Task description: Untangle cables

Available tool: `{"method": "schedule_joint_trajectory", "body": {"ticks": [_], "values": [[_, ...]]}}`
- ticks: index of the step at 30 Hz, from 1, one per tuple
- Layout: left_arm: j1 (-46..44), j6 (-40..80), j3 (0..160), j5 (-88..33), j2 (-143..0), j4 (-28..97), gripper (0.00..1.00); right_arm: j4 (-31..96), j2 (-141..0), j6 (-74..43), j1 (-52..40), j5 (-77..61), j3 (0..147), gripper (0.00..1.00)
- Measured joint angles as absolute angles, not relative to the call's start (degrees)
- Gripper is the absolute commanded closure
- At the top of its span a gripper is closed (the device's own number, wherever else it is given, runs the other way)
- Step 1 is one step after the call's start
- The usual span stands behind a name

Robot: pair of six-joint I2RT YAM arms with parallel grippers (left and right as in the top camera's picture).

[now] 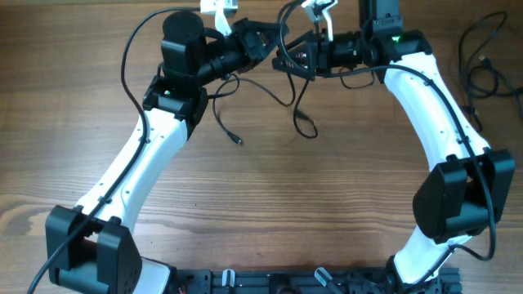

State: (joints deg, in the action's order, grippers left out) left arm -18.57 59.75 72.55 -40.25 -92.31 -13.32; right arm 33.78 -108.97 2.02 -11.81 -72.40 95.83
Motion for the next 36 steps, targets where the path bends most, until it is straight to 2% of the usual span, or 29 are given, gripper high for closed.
{"method": "schedule_joint_trajectory", "body": {"ticks": [3, 6, 10, 13, 16, 21, 25, 32, 36], "values": [[-18.5, 61.2, 72.6, -39.4, -92.6, -14.3, 0.89, 33.5, -109.0, -0.1, -11.9, -72.4, 95.9, 0.73], [-18.5, 62.4, 72.5, -39.2, -92.9, -16.1, 0.83, 33.5, -109.0, -2.3, -12.0, -72.1, 95.9, 0.82], [-18.5, 63.1, 72.5, -39.3, -92.9, -18.8, 0.51, 33.5, -109.0, -4.9, -11.9, -71.0, 95.9, 0.91], [-18.6, 63.5, 72.5, -39.3, -92.9, -18.9, 0.41, 33.2, -109.0, -6.7, -11.9, -70.5, 95.9, 0.94], [-18.6, 63.8, 72.5, -39.3, -92.9, -18.9, 0.37, 32.4, -109.0, -8.0, -11.9, -70.4, 95.9, 0.95], [-17.9, 63.8, 72.5, -39.2, -92.9, -19.4, 0.37, 32.2, -109.0, -9.1, -11.9, -70.4, 95.9, 0.95], [-12.0, 61.3, 72.5, -40.3, -92.9, -18.0, 0.35, 32.2, -109.0, -10.7, -11.5, -68.5, 95.9, 0.95], [-1.7, 53.1, 72.5, -41.7, -92.9, 3.4, 0.34, 35.7, -108.4, -14.4, -7.9, -55.6, 96.3, 0.95], [0.2, 44.8, 72.6, -41.9, -92.9, 13.3, 0.33, 43.7, -106.7, -15.2, -3.6, -43.5, 103.1, 0.95]]}}
